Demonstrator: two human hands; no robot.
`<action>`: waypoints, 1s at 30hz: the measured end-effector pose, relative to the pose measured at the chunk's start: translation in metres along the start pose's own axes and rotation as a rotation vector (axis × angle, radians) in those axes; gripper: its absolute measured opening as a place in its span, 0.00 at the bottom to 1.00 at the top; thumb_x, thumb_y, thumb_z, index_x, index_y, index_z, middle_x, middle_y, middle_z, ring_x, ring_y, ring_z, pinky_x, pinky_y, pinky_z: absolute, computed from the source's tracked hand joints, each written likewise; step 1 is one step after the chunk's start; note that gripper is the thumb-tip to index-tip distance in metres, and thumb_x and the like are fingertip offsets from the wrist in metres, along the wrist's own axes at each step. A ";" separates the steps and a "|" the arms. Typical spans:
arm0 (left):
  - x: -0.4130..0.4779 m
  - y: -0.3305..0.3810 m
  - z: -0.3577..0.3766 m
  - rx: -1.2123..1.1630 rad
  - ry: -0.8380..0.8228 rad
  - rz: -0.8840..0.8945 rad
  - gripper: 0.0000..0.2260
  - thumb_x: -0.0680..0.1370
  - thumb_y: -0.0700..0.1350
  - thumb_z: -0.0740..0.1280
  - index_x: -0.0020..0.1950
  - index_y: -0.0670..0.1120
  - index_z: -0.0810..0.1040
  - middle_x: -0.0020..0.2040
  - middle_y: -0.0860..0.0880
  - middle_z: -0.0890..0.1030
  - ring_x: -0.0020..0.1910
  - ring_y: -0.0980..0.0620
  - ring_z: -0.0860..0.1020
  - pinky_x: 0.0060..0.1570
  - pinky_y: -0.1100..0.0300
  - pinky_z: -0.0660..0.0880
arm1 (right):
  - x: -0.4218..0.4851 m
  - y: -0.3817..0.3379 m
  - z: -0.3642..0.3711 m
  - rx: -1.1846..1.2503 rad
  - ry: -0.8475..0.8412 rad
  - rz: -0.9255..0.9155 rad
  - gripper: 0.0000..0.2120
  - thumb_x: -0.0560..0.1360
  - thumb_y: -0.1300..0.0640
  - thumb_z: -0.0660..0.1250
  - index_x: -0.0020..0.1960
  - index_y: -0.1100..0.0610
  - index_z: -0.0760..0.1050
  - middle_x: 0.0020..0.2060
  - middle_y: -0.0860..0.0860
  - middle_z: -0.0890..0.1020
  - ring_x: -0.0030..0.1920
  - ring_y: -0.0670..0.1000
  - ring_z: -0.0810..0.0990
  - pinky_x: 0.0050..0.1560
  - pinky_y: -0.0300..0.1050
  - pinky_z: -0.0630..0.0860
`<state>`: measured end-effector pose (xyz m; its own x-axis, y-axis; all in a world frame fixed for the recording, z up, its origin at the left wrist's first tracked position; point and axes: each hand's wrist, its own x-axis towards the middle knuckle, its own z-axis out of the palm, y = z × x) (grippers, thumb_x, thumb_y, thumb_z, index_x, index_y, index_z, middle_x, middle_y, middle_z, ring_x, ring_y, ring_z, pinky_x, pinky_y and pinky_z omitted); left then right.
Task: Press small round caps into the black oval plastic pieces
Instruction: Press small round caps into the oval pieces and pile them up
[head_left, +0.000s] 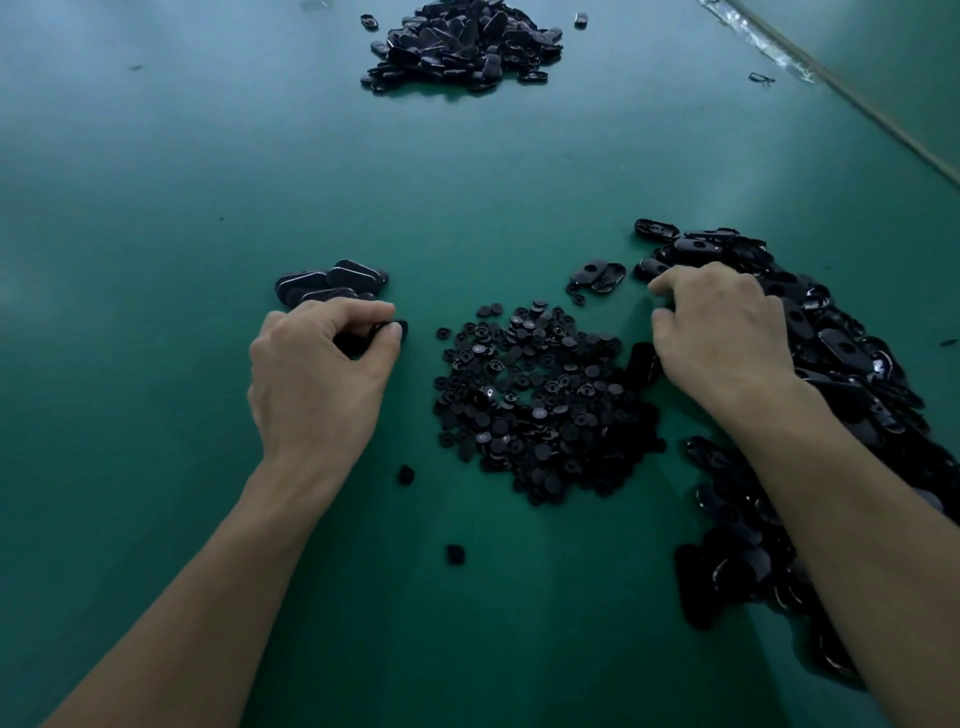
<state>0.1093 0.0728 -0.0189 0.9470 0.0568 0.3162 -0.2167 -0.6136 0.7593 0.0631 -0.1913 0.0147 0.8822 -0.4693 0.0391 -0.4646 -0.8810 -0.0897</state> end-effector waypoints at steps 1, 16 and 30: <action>0.000 -0.001 0.000 0.022 0.008 -0.004 0.06 0.74 0.50 0.74 0.51 0.57 0.85 0.46 0.56 0.84 0.51 0.46 0.81 0.48 0.47 0.79 | 0.001 0.001 0.000 0.008 0.010 0.011 0.18 0.81 0.56 0.62 0.71 0.53 0.73 0.63 0.59 0.74 0.63 0.63 0.72 0.63 0.59 0.68; 0.001 -0.010 0.003 0.126 0.045 -0.024 0.06 0.78 0.46 0.70 0.52 0.57 0.80 0.49 0.57 0.71 0.46 0.59 0.72 0.40 0.58 0.69 | 0.010 0.006 0.004 -0.103 0.110 -0.024 0.10 0.82 0.52 0.61 0.58 0.56 0.77 0.52 0.58 0.81 0.57 0.64 0.75 0.57 0.57 0.68; -0.012 0.006 0.011 -0.097 -0.032 0.293 0.05 0.76 0.43 0.73 0.46 0.53 0.81 0.37 0.57 0.77 0.35 0.56 0.74 0.35 0.65 0.71 | 0.010 0.009 0.004 0.097 0.370 -0.119 0.11 0.83 0.58 0.60 0.59 0.57 0.80 0.42 0.59 0.84 0.48 0.64 0.79 0.53 0.55 0.71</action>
<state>0.0994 0.0597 -0.0246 0.8476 -0.1373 0.5126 -0.5016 -0.5222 0.6897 0.0679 -0.2033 0.0102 0.8340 -0.3699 0.4095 -0.3354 -0.9290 -0.1561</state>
